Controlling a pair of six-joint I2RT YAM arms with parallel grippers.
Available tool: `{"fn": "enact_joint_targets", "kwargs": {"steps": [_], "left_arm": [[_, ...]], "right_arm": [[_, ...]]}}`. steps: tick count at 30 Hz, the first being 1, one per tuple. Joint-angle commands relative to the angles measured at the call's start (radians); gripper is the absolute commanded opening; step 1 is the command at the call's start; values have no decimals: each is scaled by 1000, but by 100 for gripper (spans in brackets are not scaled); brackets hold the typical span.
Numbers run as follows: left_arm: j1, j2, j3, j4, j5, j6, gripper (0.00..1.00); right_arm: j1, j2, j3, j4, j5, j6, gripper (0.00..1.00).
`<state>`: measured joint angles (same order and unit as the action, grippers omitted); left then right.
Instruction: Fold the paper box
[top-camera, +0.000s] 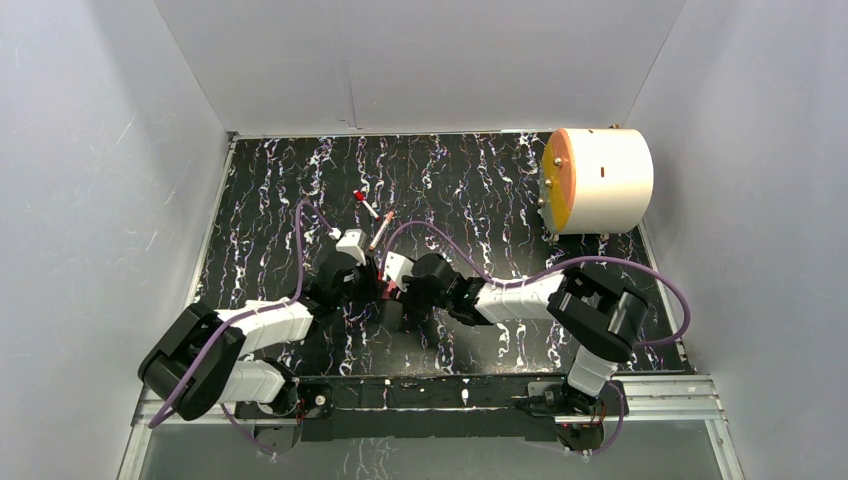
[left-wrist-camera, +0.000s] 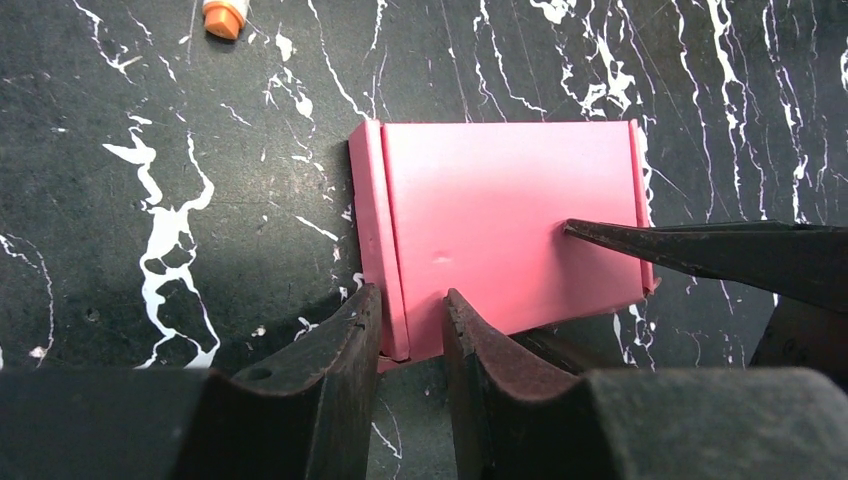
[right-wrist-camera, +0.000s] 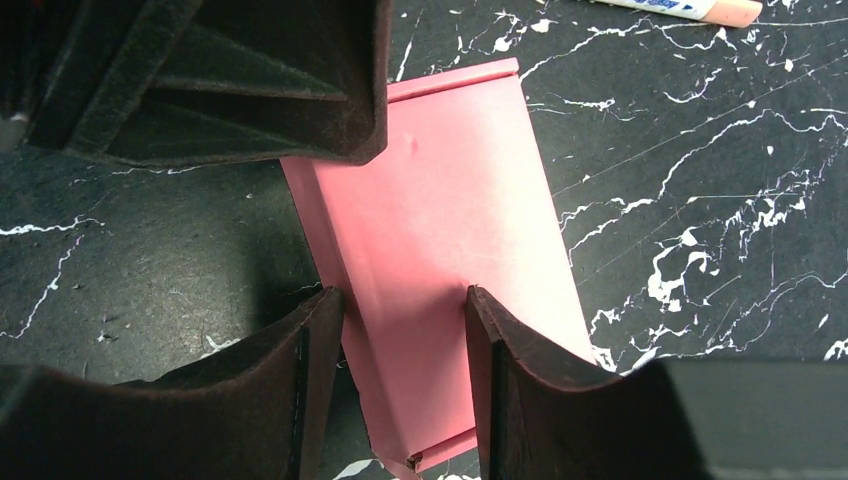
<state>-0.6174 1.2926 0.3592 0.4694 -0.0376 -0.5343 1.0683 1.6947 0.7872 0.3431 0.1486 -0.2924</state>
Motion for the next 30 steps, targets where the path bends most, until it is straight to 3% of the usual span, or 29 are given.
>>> {"fn": "enact_joint_targets", "kwargs": {"steps": [1, 5, 8, 14, 21, 30], "left_arm": [[12, 2, -19, -34, 87, 8, 27], [25, -24, -14, -41, 121, -5, 27], [49, -82, -12, -62, 146, -51, 34], [68, -235, -49, -103, 54, -186, 42], [79, -312, -121, -115, -33, -352, 46], [79, -322, -151, -45, 5, -487, 48]], "right_arm": [[1, 39, -20, -25, 29, -10, 52], [19, 64, -12, -43, 87, -39, 47], [32, 78, -8, -55, 110, -47, 42], [39, 76, -11, -43, 123, -48, 34], [39, 56, 5, -37, 104, -19, 29], [34, -24, 90, -85, 35, 51, 47]]}}
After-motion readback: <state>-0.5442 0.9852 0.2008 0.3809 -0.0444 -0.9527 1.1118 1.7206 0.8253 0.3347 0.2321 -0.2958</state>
